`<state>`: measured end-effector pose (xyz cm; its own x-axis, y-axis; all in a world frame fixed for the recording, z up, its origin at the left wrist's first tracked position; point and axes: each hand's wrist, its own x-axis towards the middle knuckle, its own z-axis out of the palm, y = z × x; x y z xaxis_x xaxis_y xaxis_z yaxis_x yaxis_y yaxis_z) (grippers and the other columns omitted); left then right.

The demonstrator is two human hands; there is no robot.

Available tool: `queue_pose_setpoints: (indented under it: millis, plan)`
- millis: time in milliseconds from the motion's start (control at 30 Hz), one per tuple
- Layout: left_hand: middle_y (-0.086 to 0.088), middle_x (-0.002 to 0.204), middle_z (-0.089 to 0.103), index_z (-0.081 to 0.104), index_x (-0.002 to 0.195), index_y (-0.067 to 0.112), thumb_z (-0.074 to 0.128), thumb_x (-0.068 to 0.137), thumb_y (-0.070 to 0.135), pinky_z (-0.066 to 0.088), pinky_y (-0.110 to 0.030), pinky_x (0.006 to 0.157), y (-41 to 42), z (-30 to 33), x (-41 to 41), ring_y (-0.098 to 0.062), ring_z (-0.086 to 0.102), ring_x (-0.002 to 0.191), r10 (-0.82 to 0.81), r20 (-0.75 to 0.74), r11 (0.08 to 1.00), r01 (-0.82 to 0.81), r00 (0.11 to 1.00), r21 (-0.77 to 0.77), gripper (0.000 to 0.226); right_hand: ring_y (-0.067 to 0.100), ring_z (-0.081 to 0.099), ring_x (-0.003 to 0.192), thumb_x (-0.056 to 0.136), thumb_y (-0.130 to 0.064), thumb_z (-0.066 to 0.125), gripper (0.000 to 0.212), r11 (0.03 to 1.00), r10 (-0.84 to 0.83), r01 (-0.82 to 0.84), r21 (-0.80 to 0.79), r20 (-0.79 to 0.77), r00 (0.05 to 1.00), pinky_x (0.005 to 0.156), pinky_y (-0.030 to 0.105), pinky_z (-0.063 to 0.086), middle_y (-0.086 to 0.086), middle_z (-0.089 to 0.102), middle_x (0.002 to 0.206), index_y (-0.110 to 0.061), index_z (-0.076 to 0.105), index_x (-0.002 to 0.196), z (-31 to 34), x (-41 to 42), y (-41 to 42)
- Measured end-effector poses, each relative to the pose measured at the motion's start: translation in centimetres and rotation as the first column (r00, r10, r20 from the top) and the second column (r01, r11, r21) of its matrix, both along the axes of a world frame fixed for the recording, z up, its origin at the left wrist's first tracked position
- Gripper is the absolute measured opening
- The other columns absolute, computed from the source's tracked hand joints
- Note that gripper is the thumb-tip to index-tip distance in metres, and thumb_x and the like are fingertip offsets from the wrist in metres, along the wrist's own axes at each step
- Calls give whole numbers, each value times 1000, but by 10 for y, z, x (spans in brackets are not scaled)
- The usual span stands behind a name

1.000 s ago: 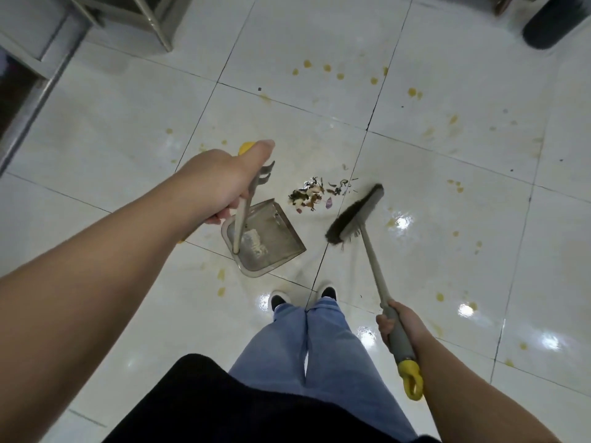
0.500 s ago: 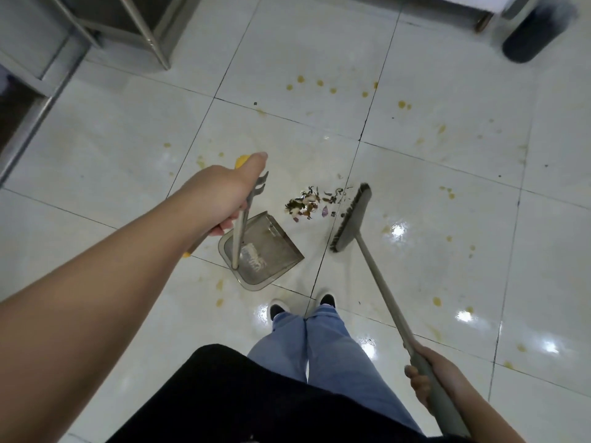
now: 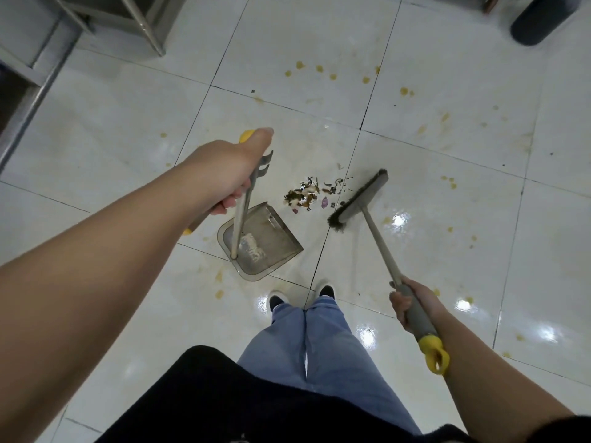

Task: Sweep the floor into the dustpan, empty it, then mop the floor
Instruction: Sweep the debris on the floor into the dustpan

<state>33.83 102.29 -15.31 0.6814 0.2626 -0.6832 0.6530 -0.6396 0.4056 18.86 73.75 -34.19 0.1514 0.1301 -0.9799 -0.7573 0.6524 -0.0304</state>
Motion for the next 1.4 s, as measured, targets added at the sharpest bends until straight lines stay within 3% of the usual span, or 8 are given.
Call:
queue_pose_setpoints:
  millis: [200, 400, 667, 833, 1067, 1233, 1300, 1400]
  plan:
    - [0, 41, 43, 53, 65, 9, 41, 80, 66, 32, -18, 40, 7, 3, 10, -15, 37, 33, -77, -36, 991, 73, 996, -110, 60, 14, 41, 26, 95, -22, 48, 21, 784, 470, -474, -400, -116, 875, 33, 17, 38, 9, 47, 47, -7, 46, 81, 27, -15, -20]
    - [5, 35, 37, 49, 66, 12, 35, 78, 73, 30, -18, 36, 36, 12, 19, -11, 32, 29, -159, -198, 973, 120, 967, -195, 64, 18, 44, 30, 94, -12, 52, 16, 623, 604, -538, -569, -88, 792, 35, 20, 41, 13, 48, 49, -3, 52, 81, 52, 1, -22]
    - [-2, 44, 39, 45, 58, 10, 37, 76, 67, 27, -20, 42, 66, 5, 26, -17, 31, 34, 62, 79, 997, -66, 995, 42, 61, 23, 49, 42, 93, -10, 55, 15, 327, 781, -696, -640, -232, 580, 40, 24, 41, 16, 54, 58, 4, 51, 92, 39, 66, -11]
    - [0, 39, 40, 47, 54, 10, 37, 77, 68, 29, -19, 43, 53, -4, 32, -17, 32, 33, 110, 76, 991, -116, 991, 70, 63, 23, 50, 45, 91, -13, 59, 24, 391, 776, -703, -594, -199, 599, 44, 27, 42, 15, 56, 59, 8, 50, 100, 16, 112, -12]
    - [-3, 46, 45, 49, 53, 11, 33, 71, 71, 32, -21, 45, 14, -7, 64, -19, 38, 37, 131, 69, 976, -141, 989, 167, 64, 26, 52, 57, 97, -7, 43, 7, 689, 649, -617, -381, -54, 759, 35, 24, 50, 16, 49, 72, -1, 40, 99, -3, 175, -13]
    - [-3, 48, 44, 47, 55, 10, 36, 78, 69, 31, -23, 46, -6, -10, 82, -21, 39, 41, 114, 68, 973, -125, 991, 196, 64, 18, 47, 32, 93, -10, 45, 16, 489, 840, -821, -293, -94, 534, 36, 18, 42, 9, 50, 42, -6, 42, 78, -11, 208, -15]
    - [-3, 50, 44, 47, 54, 11, 36, 78, 67, 32, -23, 47, -9, -7, 89, -20, 38, 42, 121, 68, 972, -132, 990, 196, 62, 19, 44, 41, 88, -7, 48, 14, 336, 923, -904, -263, -97, 372, 44, 21, 39, 10, 48, 51, -6, 44, 75, -10, 215, -6]
    - [-3, 49, 43, 46, 52, 13, 36, 79, 66, 32, -23, 48, -12, -5, 92, -20, 37, 42, 130, 77, 972, -142, 988, 187, 60, 19, 41, 53, 87, -2, 41, 15, 292, 949, -928, -231, -52, 311, 48, 24, 38, 10, 45, 62, -5, 44, 73, -7, 211, 20]
